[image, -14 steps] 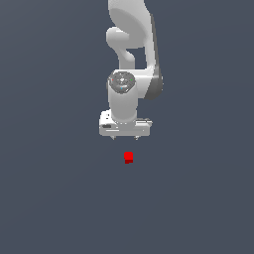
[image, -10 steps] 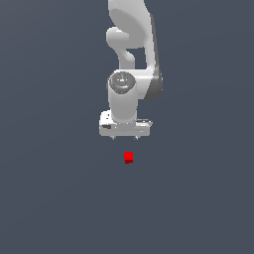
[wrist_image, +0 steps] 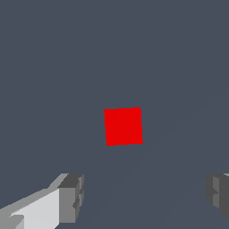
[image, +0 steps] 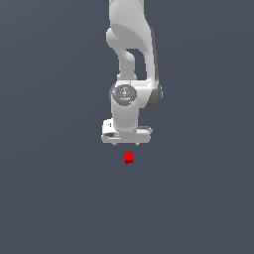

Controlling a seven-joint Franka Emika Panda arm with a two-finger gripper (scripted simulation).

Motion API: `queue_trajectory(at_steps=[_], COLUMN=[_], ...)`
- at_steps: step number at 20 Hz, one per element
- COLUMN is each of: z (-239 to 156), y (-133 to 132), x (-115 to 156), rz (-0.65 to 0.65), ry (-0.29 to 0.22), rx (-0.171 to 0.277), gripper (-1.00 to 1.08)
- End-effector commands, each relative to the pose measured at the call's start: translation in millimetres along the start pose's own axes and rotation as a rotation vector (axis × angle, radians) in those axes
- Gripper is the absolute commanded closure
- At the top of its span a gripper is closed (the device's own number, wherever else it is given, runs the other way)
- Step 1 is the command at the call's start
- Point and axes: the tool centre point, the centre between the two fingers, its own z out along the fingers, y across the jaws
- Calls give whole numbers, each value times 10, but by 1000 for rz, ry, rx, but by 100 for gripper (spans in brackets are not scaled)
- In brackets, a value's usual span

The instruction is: Lift up the red cube by 0.2 meters.

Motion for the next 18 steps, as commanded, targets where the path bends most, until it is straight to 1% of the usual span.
queue_trajectory(at_steps=[1, 9, 14, 18], z=[159, 631, 775, 808], y=[-20, -80, -99, -103], x=[55, 255, 325, 346], rz=[-13, -53, -65, -68], ry=[7, 30, 37, 39], rx=[-2, -9, -12, -13], gripper=[-92, -92, -92, -92])
